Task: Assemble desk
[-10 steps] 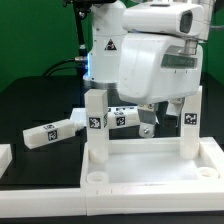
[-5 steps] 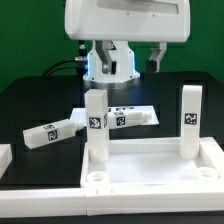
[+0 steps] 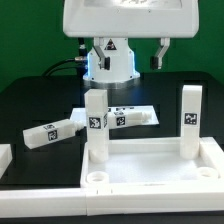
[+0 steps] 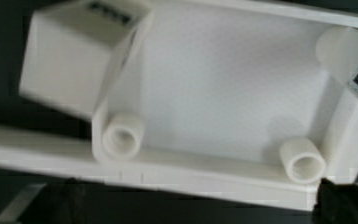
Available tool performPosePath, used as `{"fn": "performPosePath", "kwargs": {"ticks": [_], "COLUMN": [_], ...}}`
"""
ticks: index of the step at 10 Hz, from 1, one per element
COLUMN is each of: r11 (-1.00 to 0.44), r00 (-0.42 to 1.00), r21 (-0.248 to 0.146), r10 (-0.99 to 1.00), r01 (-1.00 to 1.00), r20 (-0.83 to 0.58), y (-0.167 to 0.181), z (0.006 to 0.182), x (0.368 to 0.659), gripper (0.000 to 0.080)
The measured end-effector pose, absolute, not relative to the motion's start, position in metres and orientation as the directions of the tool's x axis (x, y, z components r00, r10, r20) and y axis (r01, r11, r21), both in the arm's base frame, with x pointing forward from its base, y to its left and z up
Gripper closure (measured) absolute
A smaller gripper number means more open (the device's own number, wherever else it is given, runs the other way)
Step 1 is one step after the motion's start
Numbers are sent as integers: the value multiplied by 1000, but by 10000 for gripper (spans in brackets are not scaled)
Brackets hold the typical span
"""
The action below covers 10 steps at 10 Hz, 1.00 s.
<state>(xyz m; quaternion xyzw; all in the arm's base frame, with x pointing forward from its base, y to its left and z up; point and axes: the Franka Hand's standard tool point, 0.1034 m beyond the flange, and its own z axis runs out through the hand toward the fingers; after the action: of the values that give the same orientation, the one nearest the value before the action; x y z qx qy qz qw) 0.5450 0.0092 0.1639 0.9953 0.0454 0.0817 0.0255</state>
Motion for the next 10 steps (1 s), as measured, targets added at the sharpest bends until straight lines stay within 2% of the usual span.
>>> {"fn": "performPosePath", "kwargs": {"ticks": [1, 2, 4, 8, 9, 10], "r11": [-996, -971, -870, -848, -808, -792], "r00": [988, 966, 865, 841, 802, 790], "r21": [15, -11, -39, -54, -92, -95], "r10": [-82, -237, -494, -530, -590, -609], "r01": [-85, -237, -492, -527, -583, -603], "r20": [134, 99, 90, 114, 98, 63], "y": [6, 3, 6, 13, 1, -8], "z": [162, 155, 130, 129, 113, 99], "x": [525, 505, 474, 481, 470, 457], "gripper": [150, 150, 150, 150, 150, 150]}}
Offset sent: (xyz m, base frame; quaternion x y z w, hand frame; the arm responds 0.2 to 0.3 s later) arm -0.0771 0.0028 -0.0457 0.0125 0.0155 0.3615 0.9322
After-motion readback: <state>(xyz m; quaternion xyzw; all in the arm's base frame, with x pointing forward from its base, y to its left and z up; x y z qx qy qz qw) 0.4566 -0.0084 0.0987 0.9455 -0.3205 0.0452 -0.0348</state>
